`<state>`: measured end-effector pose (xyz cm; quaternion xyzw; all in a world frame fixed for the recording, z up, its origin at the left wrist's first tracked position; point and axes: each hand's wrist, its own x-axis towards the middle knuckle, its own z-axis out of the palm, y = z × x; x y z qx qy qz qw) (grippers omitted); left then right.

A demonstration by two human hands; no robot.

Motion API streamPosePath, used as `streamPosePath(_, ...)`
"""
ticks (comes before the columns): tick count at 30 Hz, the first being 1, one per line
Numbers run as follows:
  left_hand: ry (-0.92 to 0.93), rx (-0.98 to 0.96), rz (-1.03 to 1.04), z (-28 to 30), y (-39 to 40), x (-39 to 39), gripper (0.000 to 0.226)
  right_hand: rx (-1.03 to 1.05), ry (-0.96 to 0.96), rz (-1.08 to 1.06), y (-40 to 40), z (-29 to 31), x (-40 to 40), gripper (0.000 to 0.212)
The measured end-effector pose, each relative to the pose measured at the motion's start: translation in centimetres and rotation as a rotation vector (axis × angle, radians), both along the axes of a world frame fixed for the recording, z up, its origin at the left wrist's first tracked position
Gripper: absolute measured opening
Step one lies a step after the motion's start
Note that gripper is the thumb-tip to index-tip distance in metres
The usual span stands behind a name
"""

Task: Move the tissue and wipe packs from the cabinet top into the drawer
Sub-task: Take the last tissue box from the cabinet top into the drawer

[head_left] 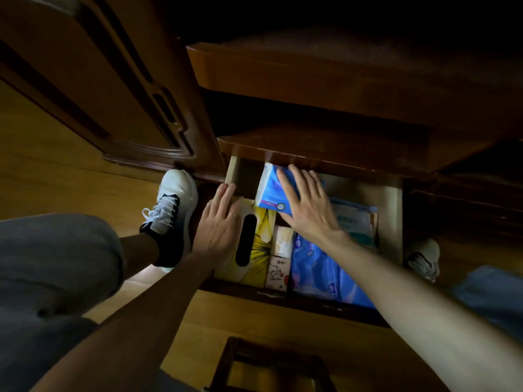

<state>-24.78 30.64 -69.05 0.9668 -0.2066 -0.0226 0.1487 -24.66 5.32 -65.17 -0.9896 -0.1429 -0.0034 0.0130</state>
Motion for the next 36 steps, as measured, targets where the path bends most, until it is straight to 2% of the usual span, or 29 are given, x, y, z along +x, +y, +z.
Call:
streamPosePath(3,-0.023,0.066,-0.009,-0.2,0.0,0.1,0.04,0.04,-0.035,-0.067,0.1,-0.6,-0.6,0.09)
streamPosePath(8,-0.045,0.038,0.018,-0.3,-0.1,0.1,0.04,0.106,-0.017,-0.315,1.7,-0.8,-1.5,0.084)
streamPosePath(11,-0.028,0.046,0.016,-0.3,-0.1,0.1,0.042,0.028,0.125,-0.34,2.1,-0.5,-0.2,0.081)
streamPosePath(14,-0.023,0.035,0.018,-0.1,-0.2,0.0,0.043,-0.009,0.257,-0.395,2.5,-0.4,1.9,0.057)
streamPosePath(16,-0.031,0.03,0.026,0.3,-0.3,0.0,0.044,0.009,0.289,-0.387,3.3,-0.4,3.4,0.058)
streamPosePath(18,-0.042,0.046,0.018,0.9,-0.2,-0.2,0.055,0.074,0.308,-0.361,4.2,-0.8,4.6,0.071)
streamPosePath(20,-0.084,0.075,0.015,1.8,-0.6,0.1,0.068,0.192,0.367,-0.371,4.5,-1.3,5.4,0.074)
streamPosePath(24,-0.091,0.132,0.054,3.6,-3.8,2.0,0.064,0.437,0.53,-0.45,2.5,-3.2,4.7,0.065)
streamPosePath(26,-0.041,0.206,0.055,3.8,-5.1,2.5,0.07,0.651,0.587,-0.575,1.4,-3.2,4.2,0.064)
streamPosePath(29,-0.006,0.324,0.021,3.8,-5.5,3.5,0.075,0.945,0.491,-0.701,0.5,-3.1,4.2,0.051)
streamPosePath(30,-0.008,0.353,0.003,3.9,-5.7,4.2,0.074,0.969,0.467,-0.721,0.4,-3.0,4.4,0.052)
streamPosePath(33,-0.049,0.376,0.046,4.3,-6.3,5.9,0.068,0.978,0.49,-0.773,0.3,-3.0,4.9,0.074)
streamPosePath(36,-0.024,0.285,0.062,3.9,-5.8,6.2,0.061,0.881,0.499,-0.811,0.2,-3.2,5.8,0.076)
